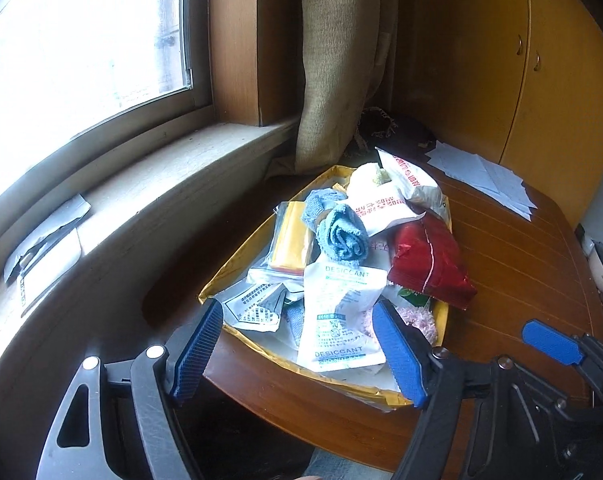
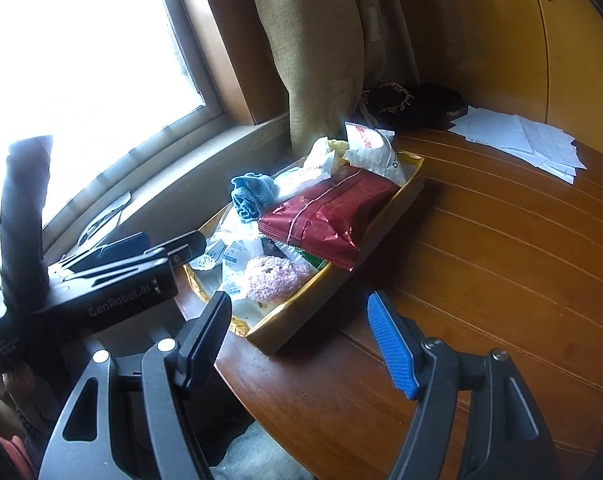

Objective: Organize soft objects

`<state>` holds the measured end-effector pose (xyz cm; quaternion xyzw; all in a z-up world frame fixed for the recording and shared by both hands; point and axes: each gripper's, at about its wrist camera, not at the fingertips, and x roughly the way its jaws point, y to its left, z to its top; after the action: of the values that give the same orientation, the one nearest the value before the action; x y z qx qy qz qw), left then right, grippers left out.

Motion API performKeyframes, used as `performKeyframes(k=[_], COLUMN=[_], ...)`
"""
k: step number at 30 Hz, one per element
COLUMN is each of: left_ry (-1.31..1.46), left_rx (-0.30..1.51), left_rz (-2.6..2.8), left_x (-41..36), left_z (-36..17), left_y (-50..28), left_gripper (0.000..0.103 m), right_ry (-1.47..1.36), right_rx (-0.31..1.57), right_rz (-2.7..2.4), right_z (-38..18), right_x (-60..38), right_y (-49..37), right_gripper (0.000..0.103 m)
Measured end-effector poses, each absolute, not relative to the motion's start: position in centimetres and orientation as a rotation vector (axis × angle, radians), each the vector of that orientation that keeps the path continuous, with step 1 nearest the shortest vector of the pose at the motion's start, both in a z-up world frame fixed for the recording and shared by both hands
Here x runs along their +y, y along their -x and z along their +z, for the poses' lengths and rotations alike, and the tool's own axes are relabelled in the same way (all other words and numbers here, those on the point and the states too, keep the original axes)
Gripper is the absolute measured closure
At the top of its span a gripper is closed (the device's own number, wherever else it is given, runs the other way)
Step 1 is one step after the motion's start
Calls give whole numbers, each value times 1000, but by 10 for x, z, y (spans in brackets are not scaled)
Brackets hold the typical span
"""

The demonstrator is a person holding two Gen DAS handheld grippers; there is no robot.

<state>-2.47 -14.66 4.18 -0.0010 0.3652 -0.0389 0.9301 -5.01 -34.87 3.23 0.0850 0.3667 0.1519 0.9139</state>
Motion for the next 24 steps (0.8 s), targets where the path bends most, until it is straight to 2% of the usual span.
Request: performKeyframes(k=[24], left_ry=[-16], left_rx=[765], left_rz=[-64], left_x=[-136], left_z=[27], left_y=[12], left_gripper=[22], right_ry=[-221], right_rx=[739], right_rz=[278], right_z=[45], right_x=[-332], right_y=[10], right_gripper=[33])
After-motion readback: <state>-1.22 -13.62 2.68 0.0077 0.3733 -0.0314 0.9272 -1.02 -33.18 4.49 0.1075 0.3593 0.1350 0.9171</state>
